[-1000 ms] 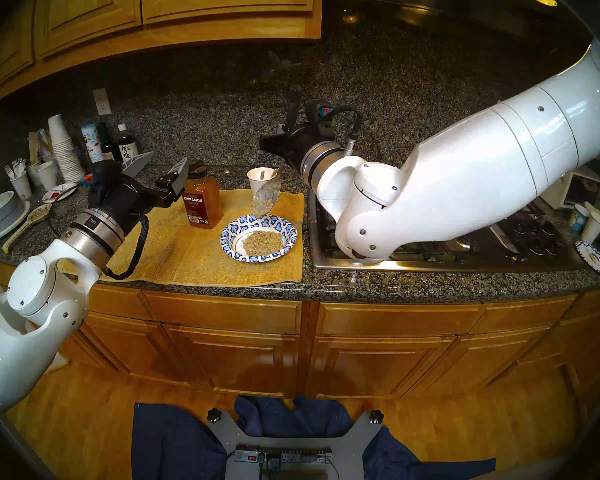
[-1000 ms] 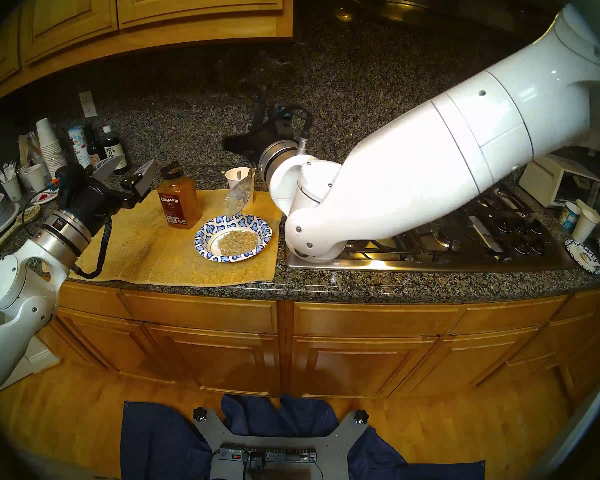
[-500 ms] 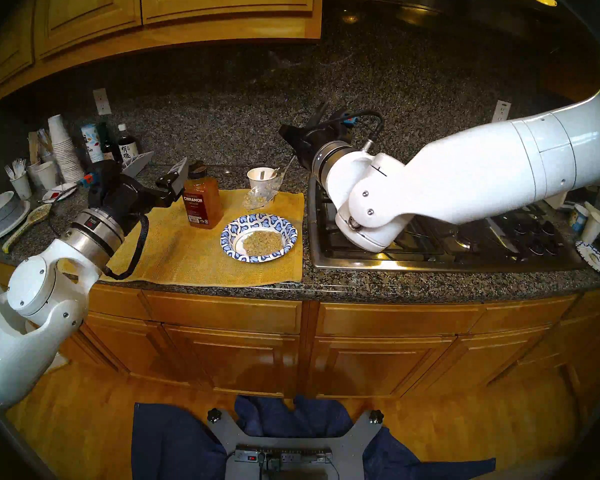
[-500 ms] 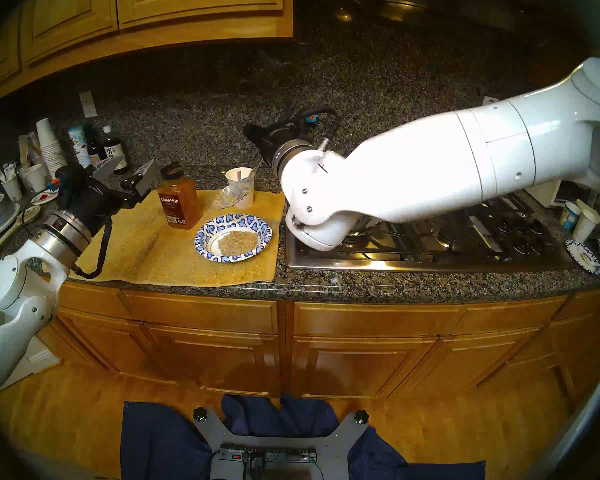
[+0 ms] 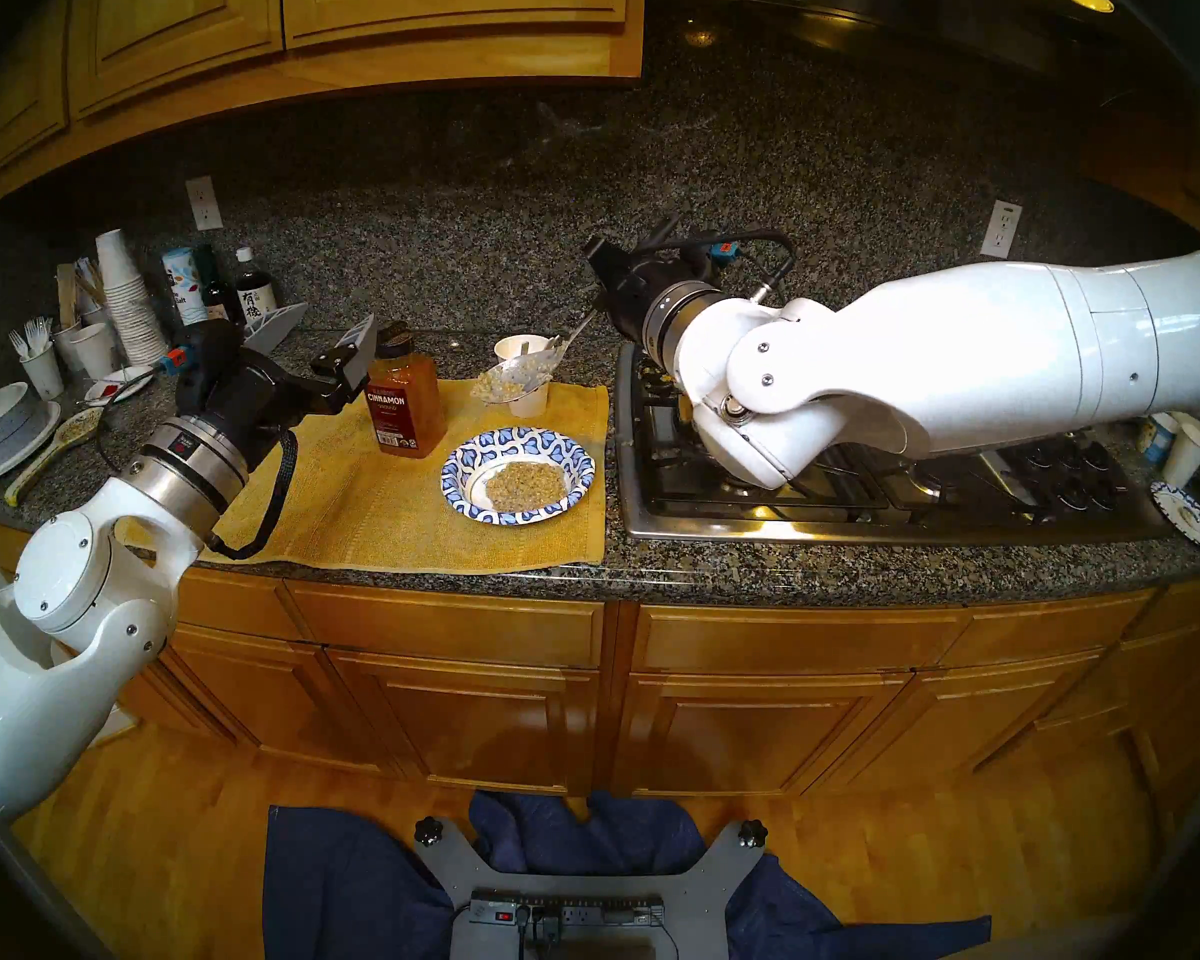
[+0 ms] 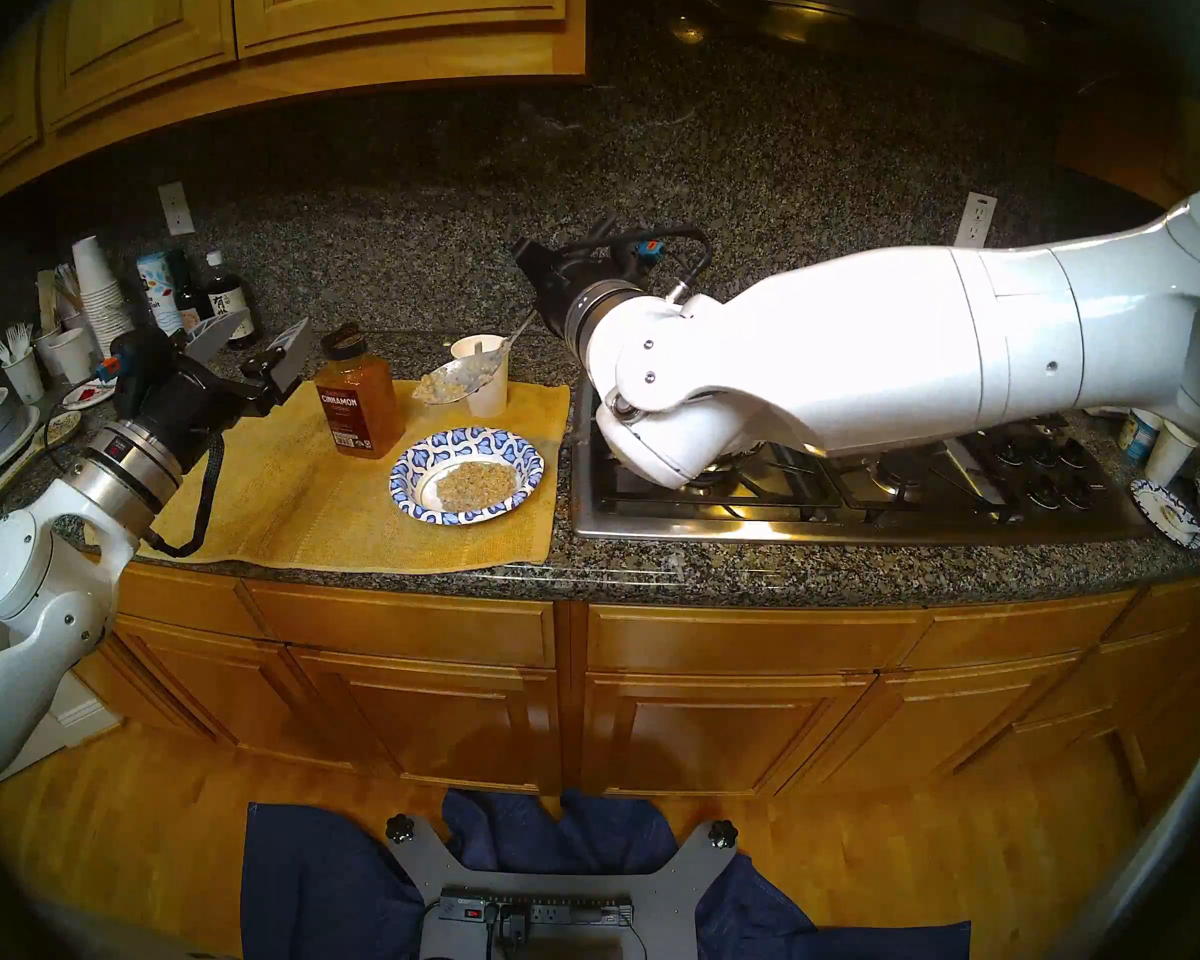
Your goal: Scoop oatmeal into bowl, add cinnamon, and put a spoon inside bowl
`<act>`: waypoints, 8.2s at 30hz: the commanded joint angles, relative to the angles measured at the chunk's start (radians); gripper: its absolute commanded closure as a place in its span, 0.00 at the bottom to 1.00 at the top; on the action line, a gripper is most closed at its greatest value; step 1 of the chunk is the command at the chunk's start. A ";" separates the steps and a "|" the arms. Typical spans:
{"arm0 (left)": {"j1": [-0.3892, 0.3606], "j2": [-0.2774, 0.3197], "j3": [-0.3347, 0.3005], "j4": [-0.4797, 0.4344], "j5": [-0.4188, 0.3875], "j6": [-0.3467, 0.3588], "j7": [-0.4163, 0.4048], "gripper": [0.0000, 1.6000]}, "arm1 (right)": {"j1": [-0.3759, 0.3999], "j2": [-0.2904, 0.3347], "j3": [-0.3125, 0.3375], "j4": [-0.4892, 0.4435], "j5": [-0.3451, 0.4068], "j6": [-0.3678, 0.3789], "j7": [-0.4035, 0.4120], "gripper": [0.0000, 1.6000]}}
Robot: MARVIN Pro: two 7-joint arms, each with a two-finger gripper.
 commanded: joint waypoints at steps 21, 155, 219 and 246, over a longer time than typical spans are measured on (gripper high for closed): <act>-0.018 0.002 -0.020 -0.012 0.002 -0.011 0.000 0.00 | 0.155 0.270 -0.115 0.068 -0.021 -0.053 -0.003 1.00; -0.018 0.000 -0.023 -0.012 0.002 -0.013 -0.002 0.00 | 0.364 0.116 -0.653 0.191 -0.419 0.072 -0.320 0.25; 0.096 -0.033 -0.150 0.110 -0.040 0.034 -0.172 0.00 | 0.471 0.069 -0.449 0.020 -0.400 0.040 -0.131 1.00; -0.134 0.160 0.115 0.277 -0.089 0.069 -0.155 0.00 | 0.482 0.069 -0.455 0.036 -0.398 0.043 -0.116 1.00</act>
